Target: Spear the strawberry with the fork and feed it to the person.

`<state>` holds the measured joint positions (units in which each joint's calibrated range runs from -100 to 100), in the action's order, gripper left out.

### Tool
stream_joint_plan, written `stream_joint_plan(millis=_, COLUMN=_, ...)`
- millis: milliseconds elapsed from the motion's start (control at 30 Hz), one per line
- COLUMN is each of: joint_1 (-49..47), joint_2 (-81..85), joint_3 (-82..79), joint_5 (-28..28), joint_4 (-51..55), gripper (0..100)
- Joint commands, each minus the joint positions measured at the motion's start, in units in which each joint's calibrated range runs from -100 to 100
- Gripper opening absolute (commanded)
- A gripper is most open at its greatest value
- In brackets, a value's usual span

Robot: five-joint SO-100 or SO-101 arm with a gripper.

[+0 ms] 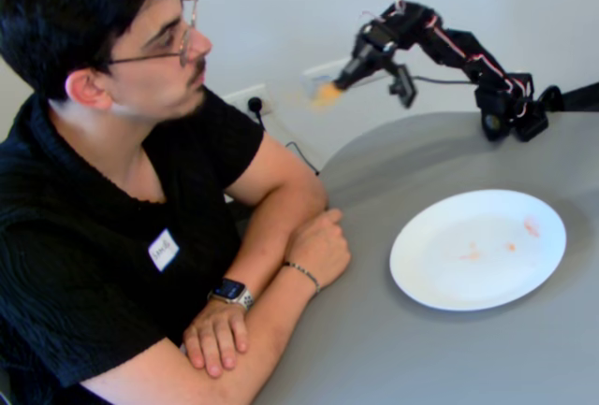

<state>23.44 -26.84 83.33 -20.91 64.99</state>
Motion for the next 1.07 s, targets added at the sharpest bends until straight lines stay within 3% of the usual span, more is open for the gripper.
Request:
stream_joint_plan(millis=0, joint_1=-2.8, joint_2=5.3, joint_3=5.1, joint_5=1.9, joint_4=11.9, gripper=1)
stream_joint_plan(millis=100, joint_1=-12.0, joint_2=7.0, joint_3=10.7, joint_5=8.4, joint_4=34.7, gripper=1)
stream_joint_plan(millis=167, joint_1=-14.0, joint_2=7.8, joint_3=10.1, joint_5=14.9, joint_4=35.0, gripper=1)
stream_joint_plan(millis=333, joint_1=-22.7, joint_2=12.0, joint_3=7.4, joint_5=17.4, joint_4=35.0, gripper=1)
stream_joint_plan(millis=400, joint_1=-21.1, joint_2=28.2, joint_3=-18.9, joint_5=17.8, joint_4=35.0, gripper=1)
stream_joint_plan(millis=500, joint_1=-20.6, joint_2=41.2, joint_3=-42.6, joint_5=17.9, joint_4=30.3, gripper=1)
stream_joint_plan(millis=633, joint_1=-20.6, joint_2=61.4, joint_3=-81.3, joint_5=17.4, joint_4=11.3, gripper=1)
stream_joint_plan(millis=667, joint_1=-20.2, joint_2=71.4, joint_3=-100.3, joint_5=17.2, joint_4=-0.8, gripper=1)
stream_joint_plan(millis=800, joint_1=-20.2, joint_2=86.6, joint_3=-124.0, joint_5=17.4, joint_4=-11.9, gripper=1)
stream_joint_plan(millis=1033, joint_1=-20.5, joint_2=108.9, joint_3=-146.3, joint_5=15.8, joint_4=-12.9, gripper=1)
